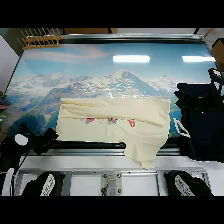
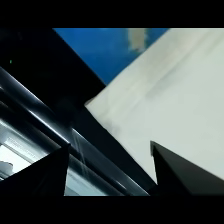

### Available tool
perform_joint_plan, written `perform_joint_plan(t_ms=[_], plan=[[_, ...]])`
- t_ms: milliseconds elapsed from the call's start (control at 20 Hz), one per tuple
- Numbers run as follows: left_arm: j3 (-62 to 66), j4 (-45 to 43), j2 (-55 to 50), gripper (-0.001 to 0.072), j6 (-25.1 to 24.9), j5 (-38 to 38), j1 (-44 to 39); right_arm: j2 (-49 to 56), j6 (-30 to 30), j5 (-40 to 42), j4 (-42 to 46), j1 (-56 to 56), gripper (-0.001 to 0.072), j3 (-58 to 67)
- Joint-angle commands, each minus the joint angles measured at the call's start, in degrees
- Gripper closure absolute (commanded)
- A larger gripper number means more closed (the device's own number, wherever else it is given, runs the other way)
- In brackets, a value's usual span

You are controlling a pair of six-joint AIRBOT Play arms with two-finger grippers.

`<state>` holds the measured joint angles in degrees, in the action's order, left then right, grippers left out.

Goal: Fold the clothes and pants, and hang the long-sleeved shirts on hangers.

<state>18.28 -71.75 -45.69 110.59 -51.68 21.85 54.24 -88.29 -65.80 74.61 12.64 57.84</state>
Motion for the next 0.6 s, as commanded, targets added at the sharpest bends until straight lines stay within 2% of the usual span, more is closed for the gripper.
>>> perform_joint_plan(t_ms=[0,400,450,550], plan=[[-2.8,4.9,-0.7,0.0182,0.9,4.9,0.2,-0.3,0.0,0.0,-0.2,0.0,0.0144,0.0],[5.0,5.7,-14.9,0.0183,-0.8,6.6,-1.6,-0.3,-0.1,0.0,-0.2,0.1,0.0144,-0.4],[5.4,5.7,-15.4,0.0232,-0.7,7.2,-3.3,-0.3,0.0,-0.1,-0.5,0.1,0.0145,-0.9],[5.9,5.3,-15.0,0.0609,-0.7,8.4,-6.8,-0.3,0.0,-1.5,-0.5,0.6,0.0144,-2.3]])
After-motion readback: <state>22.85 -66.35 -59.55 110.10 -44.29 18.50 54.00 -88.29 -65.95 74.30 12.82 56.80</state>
